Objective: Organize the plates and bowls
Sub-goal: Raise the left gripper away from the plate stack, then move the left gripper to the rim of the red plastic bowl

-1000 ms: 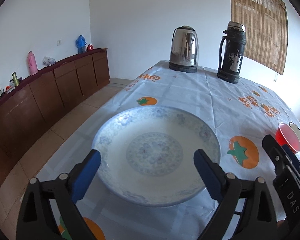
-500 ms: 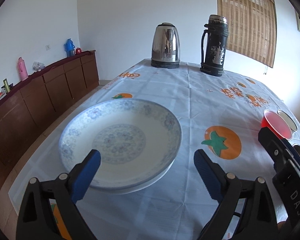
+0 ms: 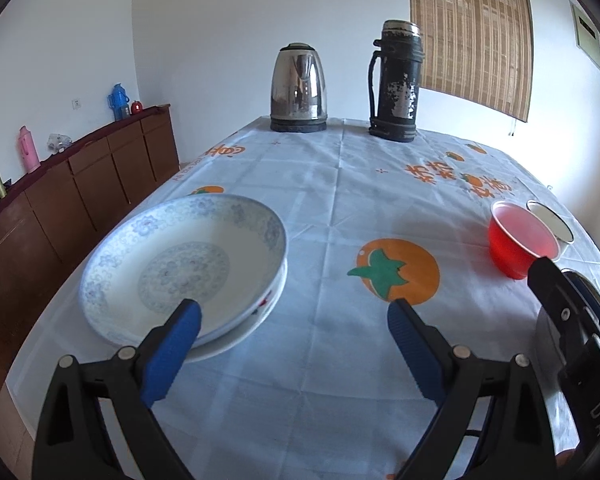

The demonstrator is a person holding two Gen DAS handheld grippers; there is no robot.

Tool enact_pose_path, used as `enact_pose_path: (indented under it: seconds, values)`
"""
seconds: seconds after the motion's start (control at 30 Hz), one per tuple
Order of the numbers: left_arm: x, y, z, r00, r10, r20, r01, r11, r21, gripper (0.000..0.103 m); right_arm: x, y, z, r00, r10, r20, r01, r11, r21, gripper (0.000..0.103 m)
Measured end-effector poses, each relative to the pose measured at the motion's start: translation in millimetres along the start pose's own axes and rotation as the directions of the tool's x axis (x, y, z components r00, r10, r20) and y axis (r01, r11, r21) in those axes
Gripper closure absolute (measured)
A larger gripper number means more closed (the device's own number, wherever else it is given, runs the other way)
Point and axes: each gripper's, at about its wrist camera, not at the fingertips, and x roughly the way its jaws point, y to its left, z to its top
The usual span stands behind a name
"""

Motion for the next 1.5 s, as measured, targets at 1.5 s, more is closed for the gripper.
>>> enact_pose_path:
  seconds: [1.5]
  values:
    - [2.0, -102.2, 10.5, 0.986, -0.154, -0.07, 0.163, 0.975, 0.149, 0.007, -72.2, -140.2, 33.0, 0.982, -0.183, 0.037, 0.181, 0.982, 0.056, 0.033]
